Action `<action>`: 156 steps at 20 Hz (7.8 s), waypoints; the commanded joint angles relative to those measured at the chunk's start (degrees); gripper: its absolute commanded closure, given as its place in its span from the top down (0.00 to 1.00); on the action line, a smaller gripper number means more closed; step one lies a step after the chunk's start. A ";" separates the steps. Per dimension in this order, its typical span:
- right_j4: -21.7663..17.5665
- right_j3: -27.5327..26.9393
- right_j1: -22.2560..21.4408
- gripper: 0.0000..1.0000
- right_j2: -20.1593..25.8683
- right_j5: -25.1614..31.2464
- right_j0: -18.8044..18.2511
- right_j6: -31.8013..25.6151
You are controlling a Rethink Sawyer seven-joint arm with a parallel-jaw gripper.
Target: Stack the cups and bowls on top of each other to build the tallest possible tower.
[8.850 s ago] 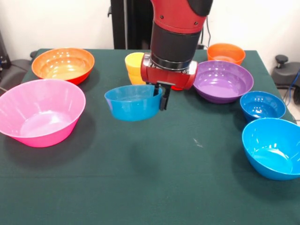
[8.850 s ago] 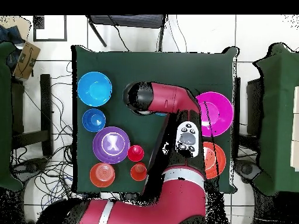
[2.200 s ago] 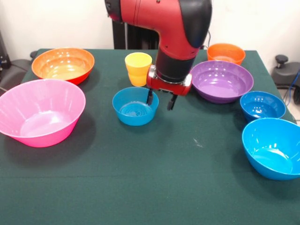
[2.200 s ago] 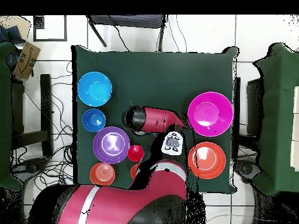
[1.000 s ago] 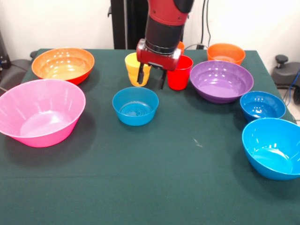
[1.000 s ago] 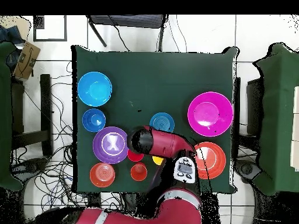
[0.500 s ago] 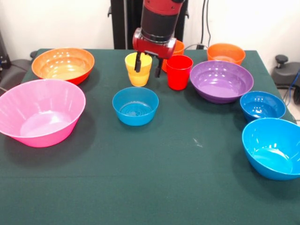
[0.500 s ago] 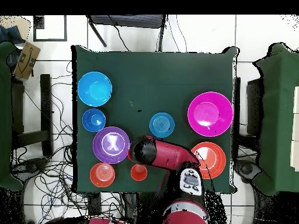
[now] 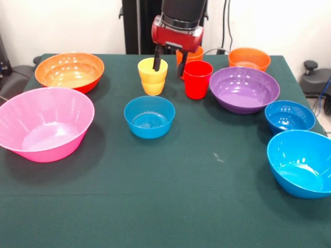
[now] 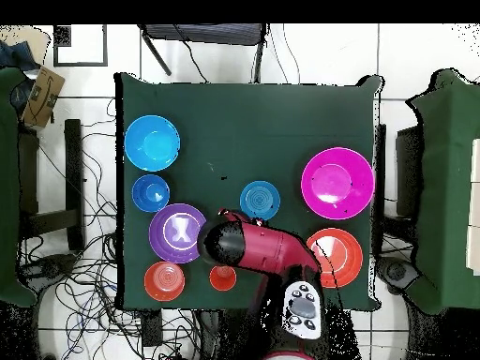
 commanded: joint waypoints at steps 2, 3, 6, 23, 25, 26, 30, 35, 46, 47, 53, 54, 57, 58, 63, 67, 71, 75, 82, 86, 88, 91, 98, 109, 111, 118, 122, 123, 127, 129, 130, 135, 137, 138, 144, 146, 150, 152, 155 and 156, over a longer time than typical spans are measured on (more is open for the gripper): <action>-2.86 4.05 0.71 1.00 3.53 -1.33 1.16 6.20; -2.71 4.78 1.15 1.00 3.72 -2.41 0.67 6.68; -1.62 6.15 1.53 1.00 2.56 -3.89 0.91 9.06; 0.37 5.40 6.55 1.00 -0.71 -7.87 3.66 14.22; -0.10 5.61 6.62 1.00 -0.55 -8.55 3.32 14.36; -0.38 5.84 6.72 1.00 -0.56 -9.07 3.21 14.47; -1.29 6.43 6.97 1.00 -0.48 -10.39 2.90 14.70; -2.34 6.29 7.24 1.00 -0.98 -12.20 2.79 14.41; 0.74 7.88 7.79 1.00 -0.72 -12.85 1.41 17.19; 0.85 8.00 7.86 1.00 -0.51 -13.24 1.07 17.42; 0.12 9.01 8.70 1.00 0.32 -15.72 -0.36 17.93; 0.16 9.12 8.91 1.00 0.76 -16.12 -0.75 18.09; 0.18 10.32 9.74 1.00 1.70 -18.46 -1.70 19.20; 0.27 10.71 10.02 1.00 1.85 -19.29 -1.77 19.69; 0.01 12.15 11.85 1.00 2.61 -24.30 -2.12 21.91; 0.46 12.45 13.09 1.00 2.77 -27.13 -1.20 23.58; 1.55 12.60 13.65 1.00 3.18 -27.72 -0.50 24.73; 2.06 12.98 13.13 1.00 3.16 -26.23 -0.26 24.81; 2.29 13.20 12.33 1.00 2.64 -23.33 0.56 24.95; 2.86 13.18 11.95 1.00 1.93 -21.89 1.28 25.07; 2.87 13.13 12.14 1.00 1.97 -21.89 1.32 25.21; 2.79 13.23 11.92 1.00 2.03 -21.74 1.20 25.26; 2.70 12.96 11.75 1.00 2.45 -21.67 0.74 25.13; 2.38 12.87 11.36 0.00 2.73 -21.02 0.66 24.55; 2.16 12.86 11.15 0.00 2.84 -20.40 0.47 24.16; 3.16 13.22 4.53 0.00 0.02 -11.98 4.18 22.27; 2.81 8.15 -2.54 0.00 -3.55 1.79 8.66 18.98; 2.50 6.61 -3.32 0.00 -3.95 4.63 9.18 18.72; 1.27 0.77 -4.47 0.00 -1.96 12.04 8.21 16.95; 0.90 -2.07 -4.56 0.00 -0.16 14.94 7.05 15.79; 0.74 -3.26 -4.56 0.00 0.41 15.99 6.63 15.41; -0.32 -9.18 -4.90 0.00 1.03 20.15 6.11 14.95; -0.74 -11.21 -4.48 0.00 1.58 20.61 5.18 14.22; -0.73 -12.10 -4.18 0.00 2.20 20.84 4.32 13.60; -1.76 -17.85 -0.47 0.00 3.76 20.48 1.66 12.48; -1.99 -19.93 1.70 0.00 4.34 19.87 0.99 12.75; -2.45 -23.58 4.91 0.00 4.27 18.90 1.04 13.92; -2.68 -23.83 5.85 0.00 4.35 18.13 1.18 14.14; -3.14 -23.33 7.62 0.00 4.27 16.00 1.24 14.66; -3.26 -23.28 8.42 0.00 4.40 15.18 1.18 14.72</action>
